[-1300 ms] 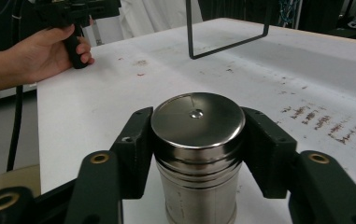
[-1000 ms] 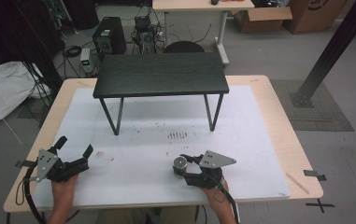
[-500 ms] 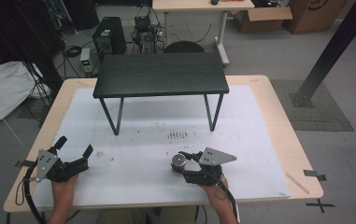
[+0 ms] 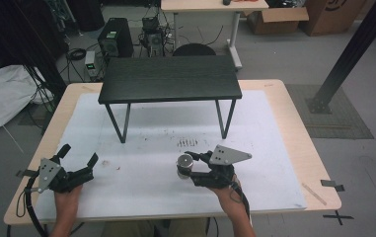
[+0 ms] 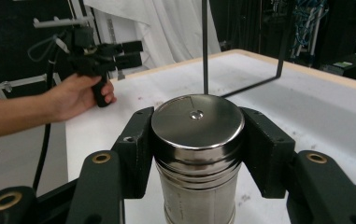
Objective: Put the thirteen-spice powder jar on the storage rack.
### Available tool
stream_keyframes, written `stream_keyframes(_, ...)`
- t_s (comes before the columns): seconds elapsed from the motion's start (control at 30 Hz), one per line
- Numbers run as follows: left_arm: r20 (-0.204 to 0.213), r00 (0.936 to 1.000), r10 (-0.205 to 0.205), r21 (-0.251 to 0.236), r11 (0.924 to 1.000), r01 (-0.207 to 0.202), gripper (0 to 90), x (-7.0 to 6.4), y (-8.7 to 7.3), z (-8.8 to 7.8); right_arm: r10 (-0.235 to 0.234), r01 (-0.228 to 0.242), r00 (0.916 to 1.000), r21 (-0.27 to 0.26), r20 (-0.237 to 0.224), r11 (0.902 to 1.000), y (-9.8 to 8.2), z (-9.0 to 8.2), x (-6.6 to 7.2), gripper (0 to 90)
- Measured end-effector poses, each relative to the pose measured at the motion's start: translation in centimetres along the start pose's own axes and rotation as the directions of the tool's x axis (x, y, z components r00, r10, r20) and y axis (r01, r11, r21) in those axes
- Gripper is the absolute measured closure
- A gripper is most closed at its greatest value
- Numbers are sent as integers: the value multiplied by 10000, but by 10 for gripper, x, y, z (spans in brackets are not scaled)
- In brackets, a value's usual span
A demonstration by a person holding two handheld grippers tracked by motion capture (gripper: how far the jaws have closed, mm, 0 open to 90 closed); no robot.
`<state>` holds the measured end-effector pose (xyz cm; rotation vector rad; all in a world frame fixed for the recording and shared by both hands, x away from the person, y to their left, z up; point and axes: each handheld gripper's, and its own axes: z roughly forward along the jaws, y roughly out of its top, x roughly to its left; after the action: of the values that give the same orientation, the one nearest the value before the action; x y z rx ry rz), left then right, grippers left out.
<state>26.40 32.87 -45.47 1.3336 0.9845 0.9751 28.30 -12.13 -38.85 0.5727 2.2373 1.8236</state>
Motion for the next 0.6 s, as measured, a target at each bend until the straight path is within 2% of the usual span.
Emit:
stream_keyframes(0.23, 0, 10000, 3, 4, 10000, -3, 2, 0, 0, 0, -163, 156, 9995, -260, -265, 9995, 30, -3, -1, 482)
stream_keyframes(0.37, 1, 10000, 4, 11, 10000, -4, 2, 0, 0, 0, -390, 377, 9987, -404, -326, 9985, 50, -4, -3, 483)
stream_keyframes(0.57, 3, 10000, 19, 22, 10000, -19, 2, 0, 0, 0, -593, 578, 9977, -475, -319, 9972, 66, -4, -7, 483)
stream_keyframes(0.6, 6, 10000, 11, 19, 10000, -11, 2, 0, 0, 0, -722, 702, 9967, -544, -358, 9960, 75, -3, -8, 482)
